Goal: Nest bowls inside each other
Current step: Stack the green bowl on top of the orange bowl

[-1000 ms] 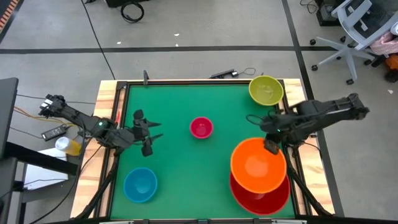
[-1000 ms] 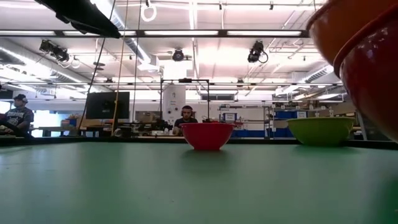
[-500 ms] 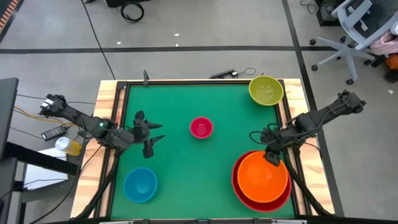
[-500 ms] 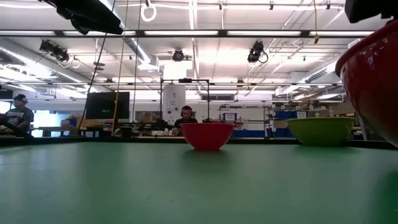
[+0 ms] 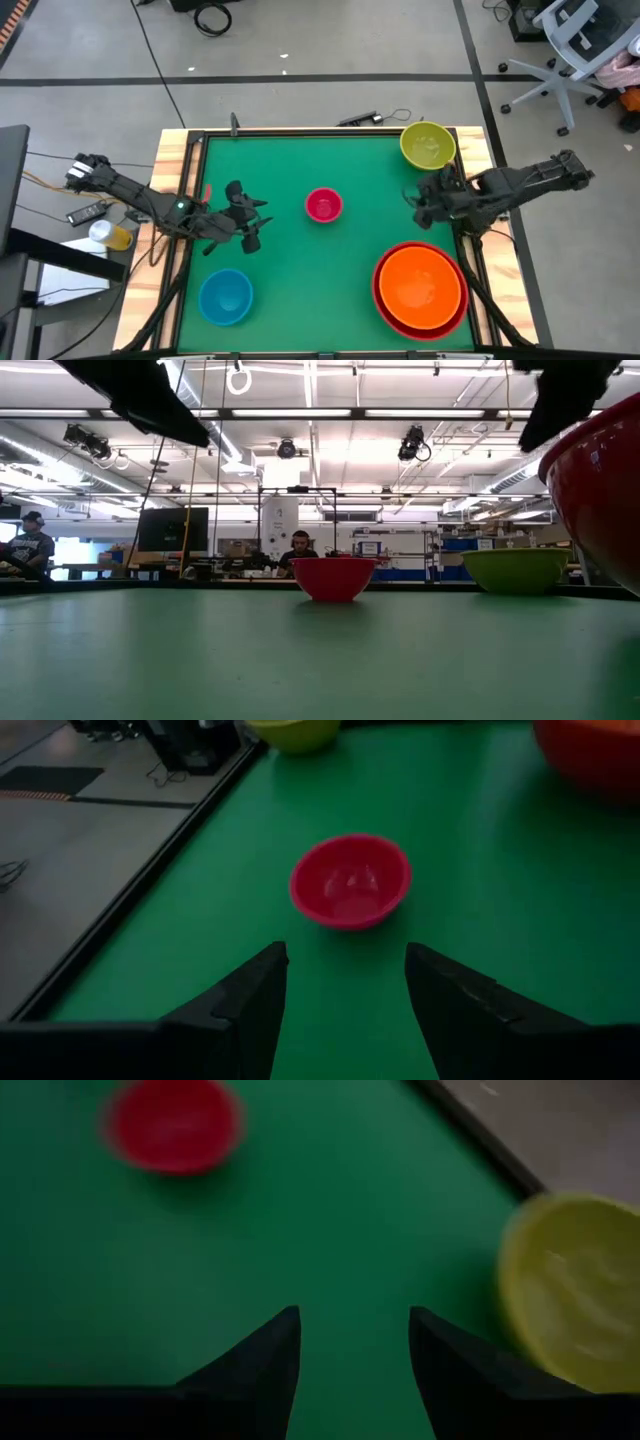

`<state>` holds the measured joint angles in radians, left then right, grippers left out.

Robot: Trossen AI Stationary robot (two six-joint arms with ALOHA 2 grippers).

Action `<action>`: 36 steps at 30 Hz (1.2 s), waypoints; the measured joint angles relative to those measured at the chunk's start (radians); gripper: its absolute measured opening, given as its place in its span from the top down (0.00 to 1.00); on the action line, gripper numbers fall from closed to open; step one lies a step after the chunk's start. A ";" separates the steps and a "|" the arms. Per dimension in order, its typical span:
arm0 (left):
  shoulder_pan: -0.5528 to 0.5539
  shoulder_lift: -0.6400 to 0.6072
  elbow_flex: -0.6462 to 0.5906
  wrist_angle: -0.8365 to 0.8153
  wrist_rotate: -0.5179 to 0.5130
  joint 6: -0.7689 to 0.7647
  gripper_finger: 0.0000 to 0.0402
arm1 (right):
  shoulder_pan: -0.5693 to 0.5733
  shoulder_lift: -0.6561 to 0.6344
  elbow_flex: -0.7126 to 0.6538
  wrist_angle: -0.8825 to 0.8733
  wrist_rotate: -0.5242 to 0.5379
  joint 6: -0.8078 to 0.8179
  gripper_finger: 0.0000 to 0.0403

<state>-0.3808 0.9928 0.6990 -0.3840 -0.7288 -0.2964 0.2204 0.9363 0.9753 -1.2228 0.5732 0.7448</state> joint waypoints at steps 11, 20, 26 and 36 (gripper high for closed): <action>0.054 0.140 0.000 -0.001 0.000 0.037 0.48 | -0.610 0.091 -0.021 0.197 -0.144 -0.438 0.52; 0.043 0.187 0.000 -0.049 0.035 -0.017 0.48 | -0.876 0.303 -0.021 0.291 -0.313 -0.578 0.53; 0.040 0.187 0.000 -0.121 0.041 -0.097 0.48 | -0.936 0.445 -0.021 0.302 -0.319 -0.600 0.53; 0.040 0.187 0.000 -0.136 0.038 -0.078 0.48 | -1.011 0.604 -0.021 0.337 -0.299 -0.644 0.71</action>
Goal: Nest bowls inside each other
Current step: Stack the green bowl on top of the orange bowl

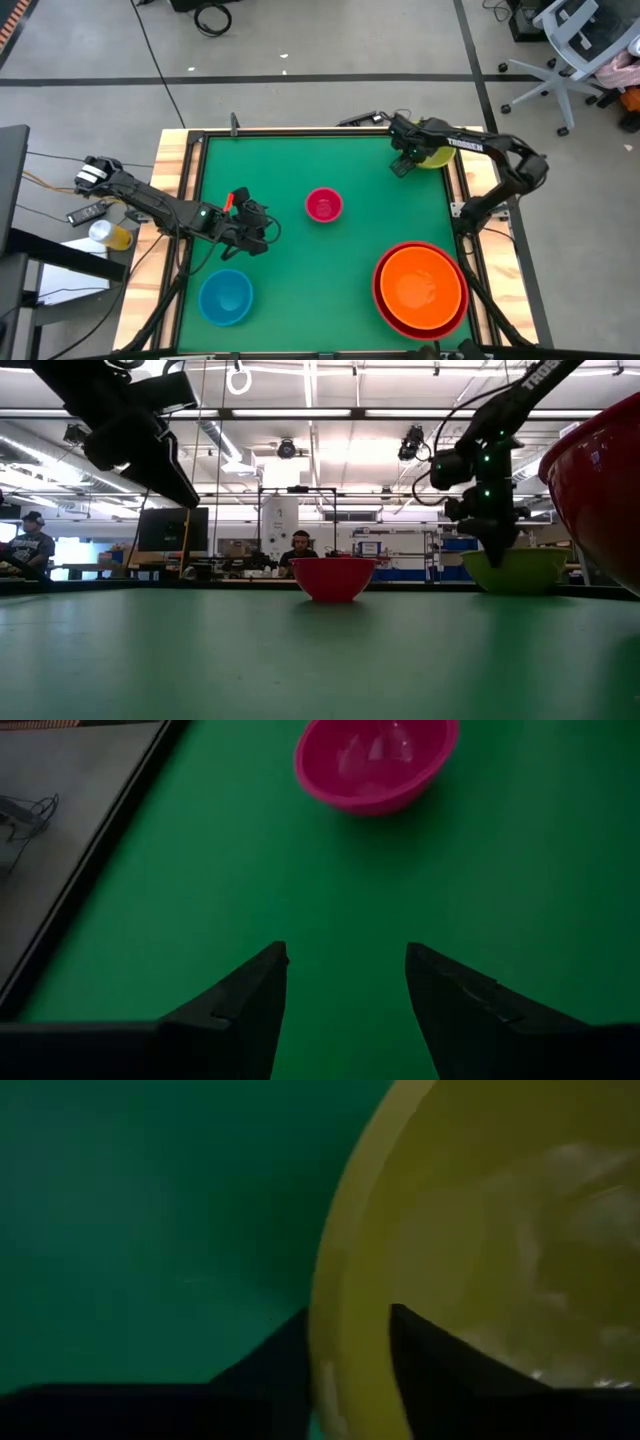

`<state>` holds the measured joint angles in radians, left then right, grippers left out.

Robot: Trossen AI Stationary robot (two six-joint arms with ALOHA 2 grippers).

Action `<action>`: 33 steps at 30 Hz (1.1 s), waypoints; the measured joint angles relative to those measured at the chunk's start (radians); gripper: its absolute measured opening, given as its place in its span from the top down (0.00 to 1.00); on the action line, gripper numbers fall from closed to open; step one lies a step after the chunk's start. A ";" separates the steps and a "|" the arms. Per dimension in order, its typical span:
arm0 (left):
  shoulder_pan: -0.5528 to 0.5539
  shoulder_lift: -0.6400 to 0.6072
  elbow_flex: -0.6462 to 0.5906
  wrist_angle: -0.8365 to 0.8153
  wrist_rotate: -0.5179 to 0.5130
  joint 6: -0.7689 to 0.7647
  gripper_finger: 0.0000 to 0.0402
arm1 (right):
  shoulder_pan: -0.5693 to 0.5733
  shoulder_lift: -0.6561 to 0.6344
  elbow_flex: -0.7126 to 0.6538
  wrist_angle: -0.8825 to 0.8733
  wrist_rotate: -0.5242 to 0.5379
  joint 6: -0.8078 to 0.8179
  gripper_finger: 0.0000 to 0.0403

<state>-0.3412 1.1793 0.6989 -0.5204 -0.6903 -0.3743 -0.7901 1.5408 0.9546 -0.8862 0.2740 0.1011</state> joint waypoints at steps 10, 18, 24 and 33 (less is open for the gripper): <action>0.014 0.000 0.000 -0.013 -0.001 0.165 0.48 | 0.131 -0.112 0.026 -0.157 -0.014 0.058 0.95; 0.066 0.000 0.000 -0.008 0.003 0.235 0.48 | 0.542 -0.360 0.061 -0.377 -0.114 0.457 0.96; 0.121 0.000 0.000 0.086 0.012 0.301 0.48 | 0.932 -0.432 0.060 -0.390 -0.152 0.887 0.96; 0.182 0.000 0.000 0.294 0.119 0.442 0.48 | 1.325 -0.301 0.159 -0.437 -0.050 1.186 0.96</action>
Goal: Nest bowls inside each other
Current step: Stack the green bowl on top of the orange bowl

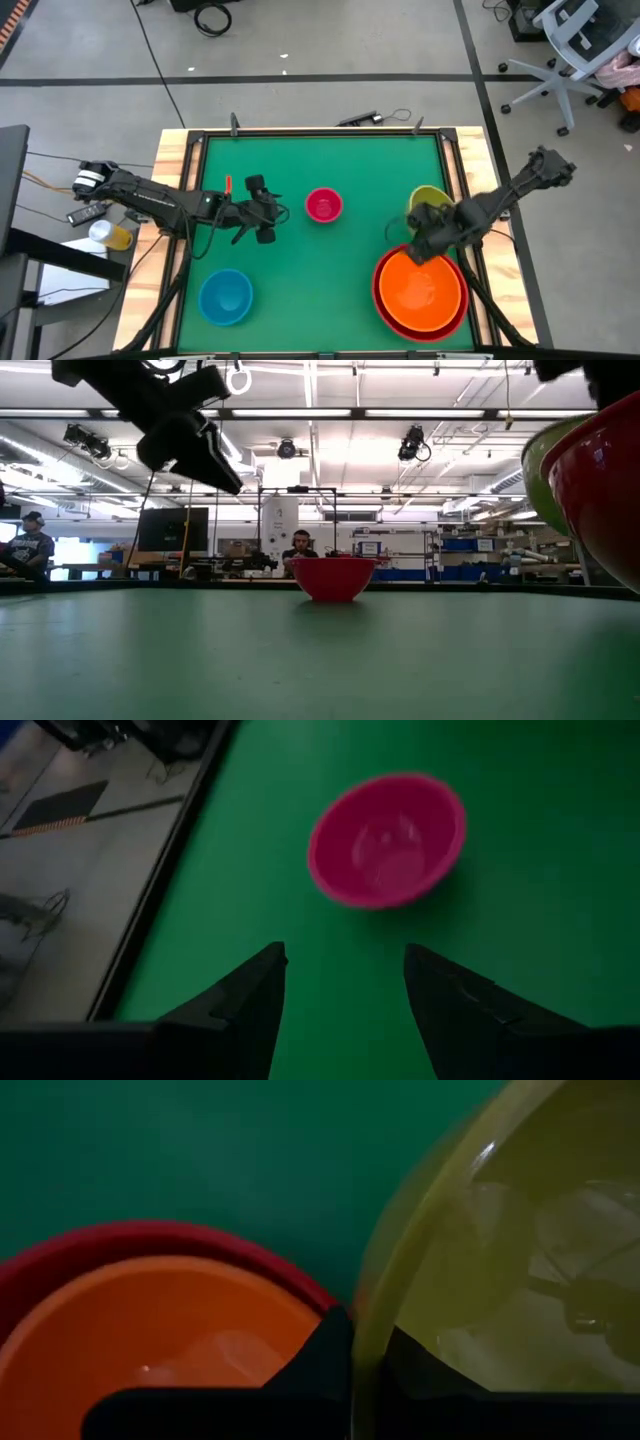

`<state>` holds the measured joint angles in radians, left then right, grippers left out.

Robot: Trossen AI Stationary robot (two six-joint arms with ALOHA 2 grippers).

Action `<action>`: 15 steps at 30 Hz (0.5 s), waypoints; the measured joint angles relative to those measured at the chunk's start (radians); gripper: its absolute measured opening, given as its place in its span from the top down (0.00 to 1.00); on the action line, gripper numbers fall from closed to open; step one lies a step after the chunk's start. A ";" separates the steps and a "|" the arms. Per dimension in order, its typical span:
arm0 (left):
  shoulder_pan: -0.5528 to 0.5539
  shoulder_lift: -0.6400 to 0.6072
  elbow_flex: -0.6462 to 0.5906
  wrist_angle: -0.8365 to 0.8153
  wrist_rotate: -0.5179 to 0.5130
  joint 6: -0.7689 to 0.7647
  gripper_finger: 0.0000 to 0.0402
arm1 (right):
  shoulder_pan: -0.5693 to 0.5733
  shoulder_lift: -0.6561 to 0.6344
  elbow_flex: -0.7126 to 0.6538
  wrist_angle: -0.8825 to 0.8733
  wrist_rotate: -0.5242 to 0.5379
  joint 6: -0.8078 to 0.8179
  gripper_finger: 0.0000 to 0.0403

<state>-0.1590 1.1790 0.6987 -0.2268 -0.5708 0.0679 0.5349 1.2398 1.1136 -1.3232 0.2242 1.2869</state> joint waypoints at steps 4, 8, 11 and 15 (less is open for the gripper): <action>0.001 0.000 0.000 0.060 0.003 0.000 0.48 | 0.097 0.135 0.134 -0.099 0.045 -0.085 0.96; -0.011 0.000 0.000 0.054 0.013 -0.001 0.48 | 0.166 0.265 0.271 -0.152 0.003 -0.180 0.96; -0.033 0.000 0.000 0.038 0.028 -0.001 0.48 | 0.213 0.343 0.363 -0.140 -0.055 -0.212 0.96; -0.071 0.000 0.000 0.027 0.030 -0.029 0.48 | 0.271 0.428 0.444 -0.099 -0.154 -0.171 0.96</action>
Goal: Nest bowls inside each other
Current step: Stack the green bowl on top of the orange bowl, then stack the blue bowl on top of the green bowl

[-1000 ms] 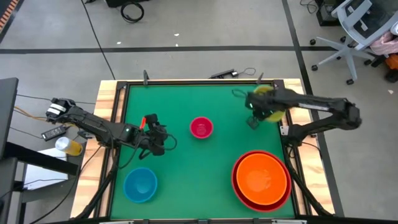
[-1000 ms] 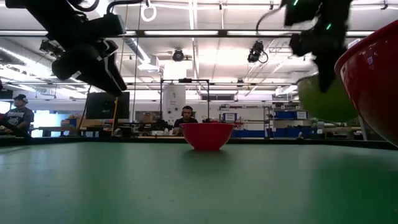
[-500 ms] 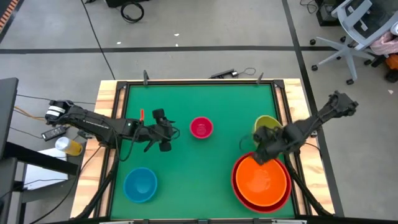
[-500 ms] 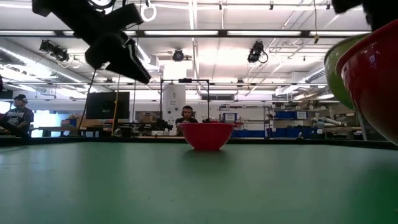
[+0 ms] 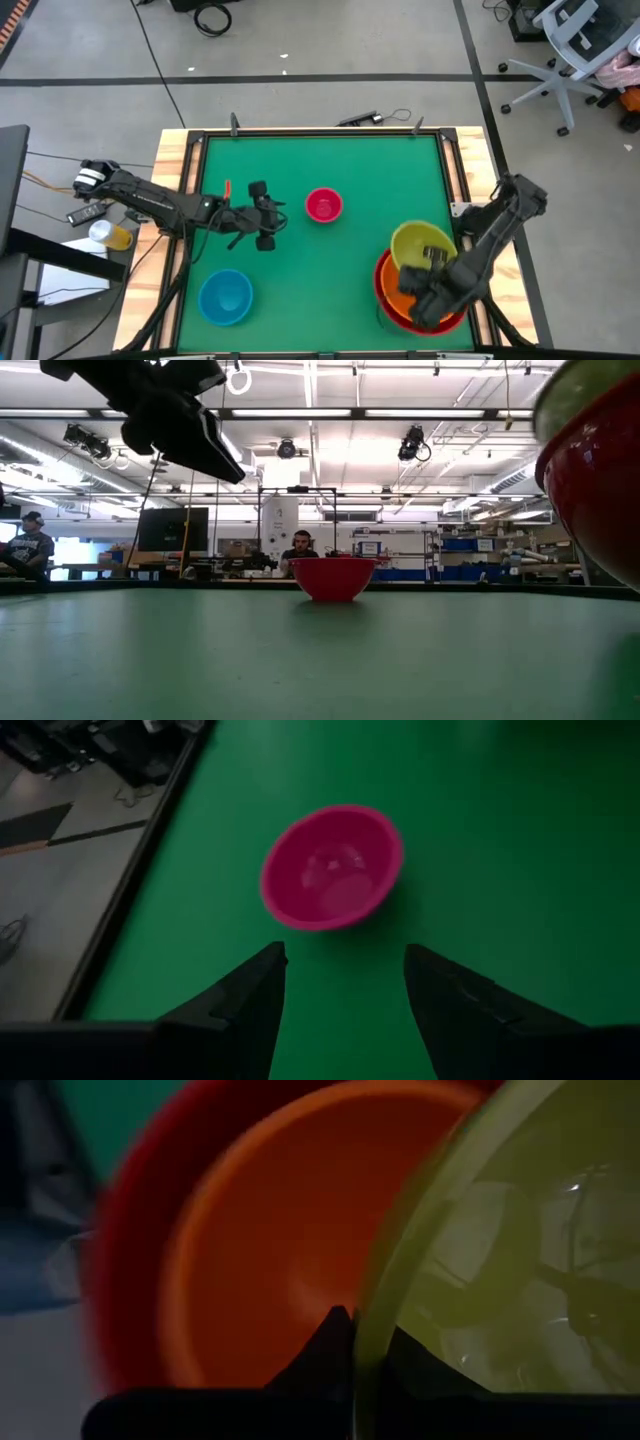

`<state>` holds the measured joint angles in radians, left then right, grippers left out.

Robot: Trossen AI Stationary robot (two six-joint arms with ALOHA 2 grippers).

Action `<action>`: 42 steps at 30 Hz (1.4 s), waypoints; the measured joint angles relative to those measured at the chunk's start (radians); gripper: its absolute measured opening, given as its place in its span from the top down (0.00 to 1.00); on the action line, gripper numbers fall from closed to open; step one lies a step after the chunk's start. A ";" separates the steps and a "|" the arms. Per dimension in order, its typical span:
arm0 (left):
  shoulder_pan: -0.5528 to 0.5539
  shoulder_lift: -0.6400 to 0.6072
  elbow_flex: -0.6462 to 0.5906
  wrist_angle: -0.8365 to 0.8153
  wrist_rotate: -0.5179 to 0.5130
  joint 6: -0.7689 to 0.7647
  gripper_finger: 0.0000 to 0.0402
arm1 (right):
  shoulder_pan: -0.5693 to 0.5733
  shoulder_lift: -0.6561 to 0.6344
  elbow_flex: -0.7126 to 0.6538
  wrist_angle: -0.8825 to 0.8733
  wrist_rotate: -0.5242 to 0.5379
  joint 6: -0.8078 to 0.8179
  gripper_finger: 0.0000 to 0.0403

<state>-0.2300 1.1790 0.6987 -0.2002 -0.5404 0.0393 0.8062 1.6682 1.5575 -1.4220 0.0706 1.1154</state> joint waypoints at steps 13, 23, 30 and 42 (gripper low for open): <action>-0.126 -0.009 0.001 -0.056 0.007 -0.145 0.48 | 0.072 0.106 0.043 0.089 -0.080 0.162 0.64; -0.203 -0.016 0.182 -0.638 0.146 -0.518 0.48 | 0.031 -0.016 0.043 0.072 0.357 -0.022 0.51; -0.309 -0.016 0.205 -0.850 0.448 -0.832 0.48 | -0.081 -0.036 0.032 0.107 0.569 -0.105 0.51; -0.457 -0.014 0.142 -0.867 0.523 -1.069 0.48 | -0.287 -0.034 -0.298 1.140 0.425 -0.562 0.51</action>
<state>-0.6871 1.1652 0.8410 -1.0671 -0.0178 -1.0296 0.5188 1.6343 1.2597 -0.2815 0.4954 0.5533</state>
